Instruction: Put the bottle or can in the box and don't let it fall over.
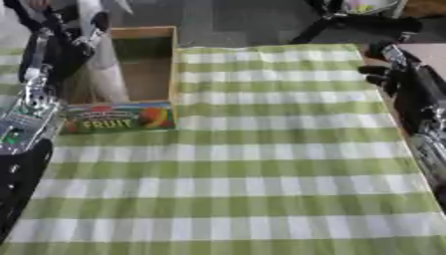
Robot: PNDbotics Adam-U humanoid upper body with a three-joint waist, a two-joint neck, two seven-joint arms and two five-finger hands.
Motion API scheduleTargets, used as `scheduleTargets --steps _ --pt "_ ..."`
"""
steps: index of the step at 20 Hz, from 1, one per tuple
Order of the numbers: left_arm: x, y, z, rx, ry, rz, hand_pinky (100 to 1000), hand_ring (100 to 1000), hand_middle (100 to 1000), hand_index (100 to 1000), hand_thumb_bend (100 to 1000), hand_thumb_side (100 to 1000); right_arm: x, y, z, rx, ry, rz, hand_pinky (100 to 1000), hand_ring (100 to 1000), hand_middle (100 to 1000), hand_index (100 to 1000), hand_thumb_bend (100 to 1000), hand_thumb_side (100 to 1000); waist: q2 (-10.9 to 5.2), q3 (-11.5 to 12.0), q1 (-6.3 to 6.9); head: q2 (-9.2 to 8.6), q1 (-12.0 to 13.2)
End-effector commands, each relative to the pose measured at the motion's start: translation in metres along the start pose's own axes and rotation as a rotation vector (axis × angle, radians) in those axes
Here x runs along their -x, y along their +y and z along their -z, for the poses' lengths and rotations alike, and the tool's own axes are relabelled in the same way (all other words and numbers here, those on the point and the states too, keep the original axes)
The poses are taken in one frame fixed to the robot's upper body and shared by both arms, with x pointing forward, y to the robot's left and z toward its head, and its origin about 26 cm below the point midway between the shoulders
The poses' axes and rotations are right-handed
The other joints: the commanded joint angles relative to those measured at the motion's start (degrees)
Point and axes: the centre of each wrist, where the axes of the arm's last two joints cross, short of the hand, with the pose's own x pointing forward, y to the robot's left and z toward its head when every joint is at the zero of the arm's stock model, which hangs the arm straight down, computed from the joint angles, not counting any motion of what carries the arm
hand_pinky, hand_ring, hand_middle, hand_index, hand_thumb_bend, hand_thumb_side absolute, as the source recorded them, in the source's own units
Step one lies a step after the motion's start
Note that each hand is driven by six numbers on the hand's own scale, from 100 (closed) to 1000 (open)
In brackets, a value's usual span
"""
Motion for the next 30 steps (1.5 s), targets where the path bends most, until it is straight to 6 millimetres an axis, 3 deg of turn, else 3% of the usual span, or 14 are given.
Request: scheduleTargets --steps 1,18,30 --pt "-0.012 0.016 0.007 -0.020 -0.044 0.042 1000 767 799 839 513 455 -0.010 -0.005 0.002 0.002 -0.031 -0.009 905 801 855 852 100 812 -1.57 0.19 -0.16 -0.54 0.03" --pt "-0.005 0.038 -0.012 -0.021 0.053 0.016 1000 738 775 819 459 487 -0.002 -0.009 -0.002 0.017 -0.012 -0.004 906 802 856 852 100 800 -4.37 3.18 -0.95 1.96 -1.10" --pt "-0.030 0.054 -0.061 0.066 0.046 0.018 1000 722 763 802 425 503 0.002 -0.015 -0.006 0.028 -0.006 -0.009 906 803 857 853 100 784 -7.16 4.97 -0.79 3.49 -3.03"
